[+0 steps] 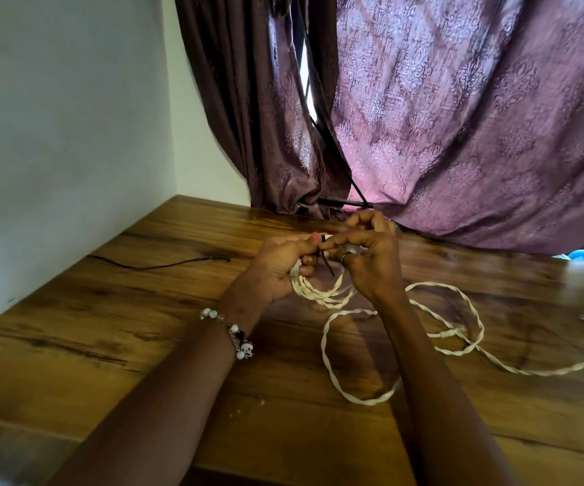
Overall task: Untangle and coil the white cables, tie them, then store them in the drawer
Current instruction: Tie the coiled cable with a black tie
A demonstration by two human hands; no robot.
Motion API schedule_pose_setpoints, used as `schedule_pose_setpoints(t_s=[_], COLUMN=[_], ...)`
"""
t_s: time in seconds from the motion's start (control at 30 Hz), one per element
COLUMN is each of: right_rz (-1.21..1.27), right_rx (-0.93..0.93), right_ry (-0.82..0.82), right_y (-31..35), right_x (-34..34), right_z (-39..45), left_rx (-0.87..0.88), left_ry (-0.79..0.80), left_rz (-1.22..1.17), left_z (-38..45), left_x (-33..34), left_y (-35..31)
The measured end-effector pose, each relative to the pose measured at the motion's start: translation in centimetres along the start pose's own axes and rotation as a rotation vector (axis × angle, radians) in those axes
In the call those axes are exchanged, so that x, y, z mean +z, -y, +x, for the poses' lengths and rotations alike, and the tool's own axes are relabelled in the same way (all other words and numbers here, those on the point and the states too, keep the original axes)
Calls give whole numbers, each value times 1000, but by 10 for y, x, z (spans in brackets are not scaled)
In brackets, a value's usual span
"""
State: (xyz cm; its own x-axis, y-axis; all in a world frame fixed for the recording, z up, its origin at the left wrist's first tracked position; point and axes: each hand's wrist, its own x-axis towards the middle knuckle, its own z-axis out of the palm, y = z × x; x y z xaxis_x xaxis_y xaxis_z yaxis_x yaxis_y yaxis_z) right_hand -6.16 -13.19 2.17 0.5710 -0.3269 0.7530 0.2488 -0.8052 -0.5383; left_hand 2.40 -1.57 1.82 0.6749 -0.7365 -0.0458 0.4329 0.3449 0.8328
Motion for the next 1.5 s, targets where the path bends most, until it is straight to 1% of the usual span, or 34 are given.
schedule_pose_setpoints(t_s=[0.07,0.13,0.23,0.27,0.33,0.37,0.4,0.47,0.5,0.57,0.63,0.7,0.8,0.87,1.0,1.07,1.13,1.23,1.27,1.33,1.4,1.43,1.47,1.5], right_rz=[60,52,-51,-59,11,109,245,505,574,583,575,686,866,959,1079,1110,1125,1111,1092,1081,1255,1306,1303,1249], right_rx=[18,3,-112,-115,-18,67,160,349,433,586,714,814,919,951,907,914,970,1049,1082,1152,1228,1226,1176,1120], right_ry=[49,111,183,218,288,298,275,163,121,107,137,163,223,279,331,378,404,387,347,207,112,66,31,6], right_y=[-2,-3,-8,-8,-7,-6,-5,-5,-6,-10,-16,-19,-16,-12,-9,-10,-12,-8,-3,-6,-6,-9,-14,-22], right_x=[-4,-5,-3,-3,-5,-8,-12,-20,-23,-23,-20,-20,-25,-27,-25,-27,-29,-30,-29,-24,-22,-20,-16,-15], right_z=[1,-1,-2,-2,-1,-1,-1,-1,0,-1,-3,-5,-6,-8,-10,-12,-13,-12,-11,-6,-3,-3,-3,-1], left_rx=[-47,-71,-3,26,88,130,177,263,301,395,504,608,908,1041,1160,1171,1171,1211,1224,1225,1228,1231,1231,1226], left_ry=[39,54,-47,-63,-65,-59,-50,-29,-14,14,41,70,125,151,158,160,158,168,169,164,161,165,170,172], left_rz=[-15,1,106,134,188,229,273,352,389,516,697,862,1163,1268,1335,1370,1401,1465,1493,1537,1560,1558,1539,1513], left_z=[1,0,-5,-6,-5,-4,-4,-4,-5,-6,-4,-4,-4,-4,-7,-9,-11,-12,-11,-10,-9,-8,-7,-7], left_x=[-2,-1,1,2,1,-1,-1,-2,-1,1,0,0,1,3,5,7,10,12,12,11,10,10,9,9], left_y=[-1,-2,1,2,2,2,1,-1,-1,0,2,4,4,4,5,7,9,12,13,14,15,16,16,17])
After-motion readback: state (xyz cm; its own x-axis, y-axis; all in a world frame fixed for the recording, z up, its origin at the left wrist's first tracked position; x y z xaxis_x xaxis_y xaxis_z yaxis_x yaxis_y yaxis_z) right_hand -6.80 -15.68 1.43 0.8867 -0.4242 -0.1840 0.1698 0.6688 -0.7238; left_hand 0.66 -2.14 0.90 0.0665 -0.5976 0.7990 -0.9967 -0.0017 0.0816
